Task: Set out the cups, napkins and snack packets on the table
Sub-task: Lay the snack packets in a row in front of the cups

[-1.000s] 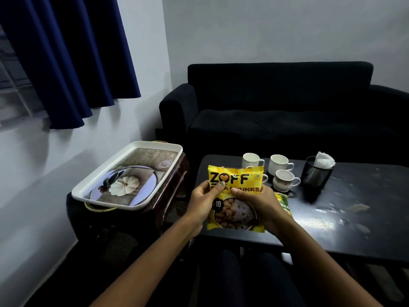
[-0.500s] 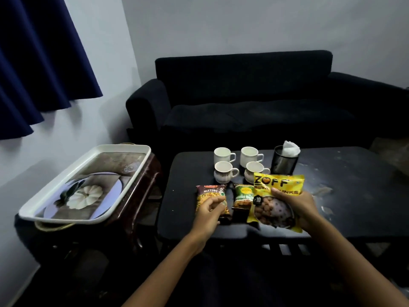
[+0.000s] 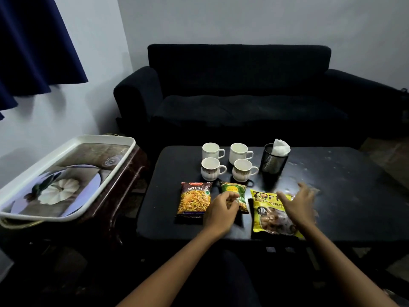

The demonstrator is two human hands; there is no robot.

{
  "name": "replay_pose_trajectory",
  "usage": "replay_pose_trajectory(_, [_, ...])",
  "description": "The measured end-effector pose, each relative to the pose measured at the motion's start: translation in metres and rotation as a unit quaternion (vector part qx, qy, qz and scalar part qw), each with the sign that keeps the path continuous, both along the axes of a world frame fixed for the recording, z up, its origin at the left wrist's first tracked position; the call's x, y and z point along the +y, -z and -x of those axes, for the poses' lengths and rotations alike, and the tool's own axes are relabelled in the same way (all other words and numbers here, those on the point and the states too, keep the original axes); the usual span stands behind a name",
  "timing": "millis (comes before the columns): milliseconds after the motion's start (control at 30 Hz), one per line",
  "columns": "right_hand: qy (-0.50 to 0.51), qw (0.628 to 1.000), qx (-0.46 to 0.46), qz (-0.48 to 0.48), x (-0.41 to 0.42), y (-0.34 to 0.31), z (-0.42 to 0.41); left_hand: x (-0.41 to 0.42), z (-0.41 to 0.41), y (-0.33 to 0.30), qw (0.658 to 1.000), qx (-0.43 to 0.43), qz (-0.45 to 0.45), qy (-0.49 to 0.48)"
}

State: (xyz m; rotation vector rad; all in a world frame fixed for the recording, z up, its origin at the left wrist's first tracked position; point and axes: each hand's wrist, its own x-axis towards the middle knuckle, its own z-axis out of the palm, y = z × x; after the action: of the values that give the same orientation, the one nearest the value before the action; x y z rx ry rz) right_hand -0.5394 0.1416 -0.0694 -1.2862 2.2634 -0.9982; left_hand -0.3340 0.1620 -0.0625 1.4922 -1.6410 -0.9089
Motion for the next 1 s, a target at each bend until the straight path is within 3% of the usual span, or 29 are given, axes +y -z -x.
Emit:
replay_pose_trajectory(100, [-0.06, 0.989, 0.118, 0.058, 0.005, 0.001, -0.01, -0.013, 0.005, -0.004, 0.988, -0.119, 0.093, -0.017])
replay_pose_trajectory(167, [-0.109, 0.98, 0.164, 0.027, 0.01, 0.01, -0.02, -0.026, 0.008, -0.004, 0.976, -0.179, 0.126, 0.003])
replay_pose_trajectory(267, [-0.145, 0.958, 0.237, -0.07, 0.015, 0.031, -0.03, -0.045, 0.015, 0.002, 0.957, -0.265, 0.101, 0.059])
replay_pose_trajectory(400, [-0.137, 0.954, 0.249, -0.099, 0.009, 0.048, -0.036, -0.06, 0.017, 0.024, 0.918, -0.374, 0.048, 0.121])
replay_pose_trajectory(767, [-0.151, 0.948, 0.279, -0.034, -0.022, 0.059, -0.038, -0.046, 0.023, 0.062, 0.928, -0.359, 0.09, 0.042])
replay_pose_trajectory(1000, [-0.188, 0.936, 0.286, -0.084, -0.029, 0.053, -0.033, -0.045, 0.022, 0.053, 0.933, -0.35, 0.085, 0.026])
